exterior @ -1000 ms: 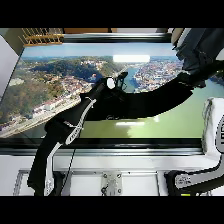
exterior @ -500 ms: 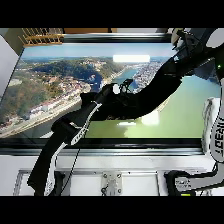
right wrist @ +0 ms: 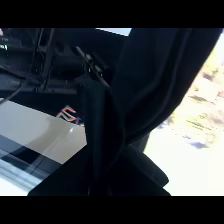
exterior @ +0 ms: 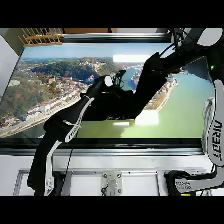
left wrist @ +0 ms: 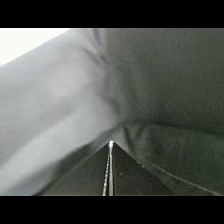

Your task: Fold the clothes and pants, and hang the long-sleeved shirts on hangers.

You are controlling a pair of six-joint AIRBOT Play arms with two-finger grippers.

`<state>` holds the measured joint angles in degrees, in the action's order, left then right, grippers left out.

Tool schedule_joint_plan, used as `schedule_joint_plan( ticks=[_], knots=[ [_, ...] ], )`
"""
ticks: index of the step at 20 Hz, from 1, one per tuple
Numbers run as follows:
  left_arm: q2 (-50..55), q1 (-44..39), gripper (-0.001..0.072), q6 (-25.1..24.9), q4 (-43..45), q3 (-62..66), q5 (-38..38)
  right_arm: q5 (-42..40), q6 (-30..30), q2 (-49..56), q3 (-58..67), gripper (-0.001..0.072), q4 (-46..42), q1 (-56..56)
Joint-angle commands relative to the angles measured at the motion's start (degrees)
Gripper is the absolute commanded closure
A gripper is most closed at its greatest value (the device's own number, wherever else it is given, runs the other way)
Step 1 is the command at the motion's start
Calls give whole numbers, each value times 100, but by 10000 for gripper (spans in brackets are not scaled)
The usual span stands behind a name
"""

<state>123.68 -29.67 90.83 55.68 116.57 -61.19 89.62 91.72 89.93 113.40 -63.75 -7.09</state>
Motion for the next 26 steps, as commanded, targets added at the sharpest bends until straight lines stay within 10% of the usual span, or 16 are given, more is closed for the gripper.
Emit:
schedule_joint_plan(
  ticks=[1, 14, 17, 21, 26],
  knots=[
    [-308, 566, 700, 0, 26, 4, -173, -295, 197, 68, 7, 701, 168, -367],
    [-1517, 2717, 700, -153, 26, 4, -1073, -2393, 304, 1902, 7, 668, 382, -2542],
    [-1727, 3051, 701, -151, 26, 4, -1156, -3329, 90, 2437, 7, 155, 994, -3016],
    [-1989, 3373, 700, -153, 33, 0, -1167, -3563, -767, 2367, 4, 141, 2096, -3077],
    [-2551, 3329, 701, -487, 33, -933, -1078, -2636, -774, 1495, -643, 141, 940, -2184]
  ],
)
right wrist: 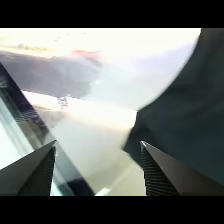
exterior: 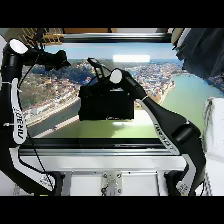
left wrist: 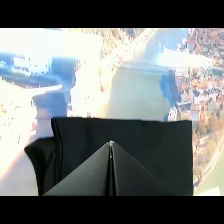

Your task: Fold the clothes and pants, and hang the long-sleeved shirts on hangers.

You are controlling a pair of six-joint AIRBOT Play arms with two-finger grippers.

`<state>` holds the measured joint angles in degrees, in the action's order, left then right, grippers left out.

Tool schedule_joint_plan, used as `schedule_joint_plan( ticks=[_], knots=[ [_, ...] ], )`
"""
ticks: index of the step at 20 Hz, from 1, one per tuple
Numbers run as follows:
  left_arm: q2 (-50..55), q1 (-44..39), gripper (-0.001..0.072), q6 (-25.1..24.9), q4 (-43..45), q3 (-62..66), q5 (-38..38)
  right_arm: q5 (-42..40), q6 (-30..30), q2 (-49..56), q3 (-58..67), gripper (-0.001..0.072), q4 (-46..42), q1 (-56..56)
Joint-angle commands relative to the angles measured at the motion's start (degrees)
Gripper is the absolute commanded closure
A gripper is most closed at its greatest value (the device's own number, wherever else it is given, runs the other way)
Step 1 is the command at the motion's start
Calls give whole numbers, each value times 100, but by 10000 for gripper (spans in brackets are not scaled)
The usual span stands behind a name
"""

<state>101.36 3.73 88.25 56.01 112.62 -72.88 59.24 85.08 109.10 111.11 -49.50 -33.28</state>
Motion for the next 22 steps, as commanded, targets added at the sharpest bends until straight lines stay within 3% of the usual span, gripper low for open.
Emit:
schedule_joint_plan(
  ticks=[1, 5, 6, 7, 9, 13, 18, 19, 20, 21, 22],
  knots=[
    [-492, -76, 700, -297, -2, -933, 175, 520, -81, -658, -789, 141, -713, 715],
    [-1029, -420, 700, -638, -9, -2251, 326, 616, 514, -1462, -2677, 141, -1532, 2186],
    [-1121, -514, 700, -702, -7, -2474, 396, 542, 699, -1515, -3091, 123, -1482, 2583],
    [-1209, -599, 700, -710, -7, -2675, 485, 466, 844, -1499, -3405, 55, -1357, 2911],
    [-1351, -695, 700, -708, -11, -2975, 730, 177, 809, -1346, -3888, 30, -734, 3401],
    [-1373, -798, 700, -704, -33, -3042, 815, -44, -33, -817, -4052, 31, 514, 3368],
    [-1373, -791, 700, -684, -31, -3042, 841, -614, -999, -490, -4050, 37, 1980, 2551],
    [-1373, -791, 700, -684, -31, -3042, 841, -730, -1137, -490, -4050, 75, 2111, 2396],
    [-1373, -791, 700, -684, -33, -3042, 841, -798, -1349, -492, -4041, 207, 2221, 2258],
    [-1373, -791, 700, -684, -33, -3042, 839, -785, -1545, -492, -4015, 397, 2258, 2175],
    [-1373, -791, 700, -684, -33, -3042, 837, -691, -1762, -511, -3971, 654, 2256, 2151]
  ],
)
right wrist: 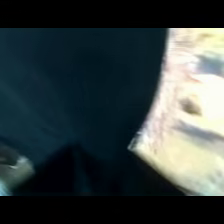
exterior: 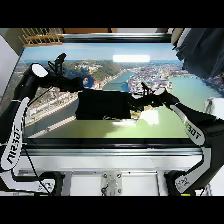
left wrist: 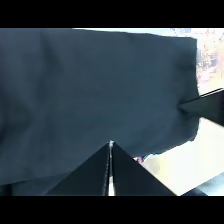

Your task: Fold the clothes and pants, and hang the long-sleeved shirts on hangers.

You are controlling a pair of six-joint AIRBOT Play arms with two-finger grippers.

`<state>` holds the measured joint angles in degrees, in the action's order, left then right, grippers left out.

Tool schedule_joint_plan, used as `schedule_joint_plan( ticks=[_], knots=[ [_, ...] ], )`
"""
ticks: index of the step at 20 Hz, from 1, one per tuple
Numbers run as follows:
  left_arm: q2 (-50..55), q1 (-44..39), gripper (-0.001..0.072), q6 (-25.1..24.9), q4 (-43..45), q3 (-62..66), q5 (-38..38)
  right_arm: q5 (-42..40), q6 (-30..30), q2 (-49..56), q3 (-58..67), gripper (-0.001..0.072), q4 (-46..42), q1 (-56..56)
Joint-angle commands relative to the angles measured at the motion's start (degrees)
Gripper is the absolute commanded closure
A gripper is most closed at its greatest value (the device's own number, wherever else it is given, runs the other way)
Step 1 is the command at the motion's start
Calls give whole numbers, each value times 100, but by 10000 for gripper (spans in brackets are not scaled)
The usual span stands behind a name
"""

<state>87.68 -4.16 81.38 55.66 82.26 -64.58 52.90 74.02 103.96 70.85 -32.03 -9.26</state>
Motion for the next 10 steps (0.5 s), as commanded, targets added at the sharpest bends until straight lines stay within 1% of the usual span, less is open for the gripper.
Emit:
schedule_joint_plan(
  ticks=[1, 3, 6, 8, 10],
  knots=[
    [-4, -2, 700, 2, 2, -7, -11, 59, -752, -52, 122, 700, 455, -201],
    [-4, -2, 700, 2, 4, -7, -72, 273, -579, -323, 367, 701, -125, 96],
    [-4, -2, 700, 2, 7, -7, -129, 610, 264, -1012, 975, 701, -1735, 1014],
    [-4, -2, 700, 2, 7, -7, -131, 721, 723, -1484, 1342, 701, -2586, 1786],
    [-4, -7, 700, 2, 4, -7, -133, 717, 938, -1886, 1556, 701, -2841, 2612]
  ],
)
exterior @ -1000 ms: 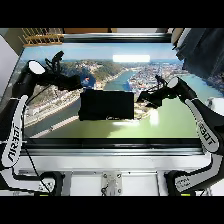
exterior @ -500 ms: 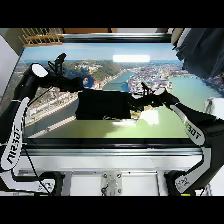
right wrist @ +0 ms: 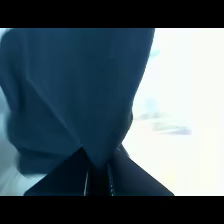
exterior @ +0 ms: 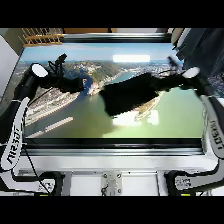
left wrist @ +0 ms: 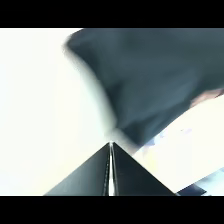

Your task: Fold the clothes and pants, and hang the long-sleeved shirts on hangers.

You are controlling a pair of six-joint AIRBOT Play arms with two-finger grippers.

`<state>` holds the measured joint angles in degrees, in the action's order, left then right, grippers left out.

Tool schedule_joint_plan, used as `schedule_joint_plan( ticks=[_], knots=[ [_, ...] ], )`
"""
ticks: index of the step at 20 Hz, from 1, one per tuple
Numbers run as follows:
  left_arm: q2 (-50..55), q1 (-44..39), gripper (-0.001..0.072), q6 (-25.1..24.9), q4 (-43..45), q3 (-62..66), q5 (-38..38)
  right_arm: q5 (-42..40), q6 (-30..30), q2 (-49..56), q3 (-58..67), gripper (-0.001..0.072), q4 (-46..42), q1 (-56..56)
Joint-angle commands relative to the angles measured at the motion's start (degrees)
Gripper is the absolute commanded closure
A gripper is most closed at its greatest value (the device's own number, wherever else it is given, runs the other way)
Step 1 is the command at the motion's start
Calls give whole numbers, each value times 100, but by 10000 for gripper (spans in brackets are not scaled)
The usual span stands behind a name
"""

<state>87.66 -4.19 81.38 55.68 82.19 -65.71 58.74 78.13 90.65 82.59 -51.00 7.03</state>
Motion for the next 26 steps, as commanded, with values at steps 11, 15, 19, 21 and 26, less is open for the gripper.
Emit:
schedule_joint_plan(
  ticks=[11, 15, 19, 21, 26],
  knots=[
    [-2, -4, 700, 2, 2, 0, -31, -37, 682, -1775, 474, 701, -918, 4072],
    [-2, -4, 700, 2, 2, 0, -31, -291, 680, -2199, 483, 701, -925, 4371],
    [-2, -4, 700, 0, 4, 0, -33, -7, 682, -2610, 483, 701, -1340, 4371],
    [-2, -7, 700, 0, 4, 0, -31, 498, 914, -2682, 479, 701, -1886, 4371],
    [-2, -7, 700, 0, 4, 0, -31, 1858, 1381, -2682, 227, 701, -3847, 4371]
  ],
)
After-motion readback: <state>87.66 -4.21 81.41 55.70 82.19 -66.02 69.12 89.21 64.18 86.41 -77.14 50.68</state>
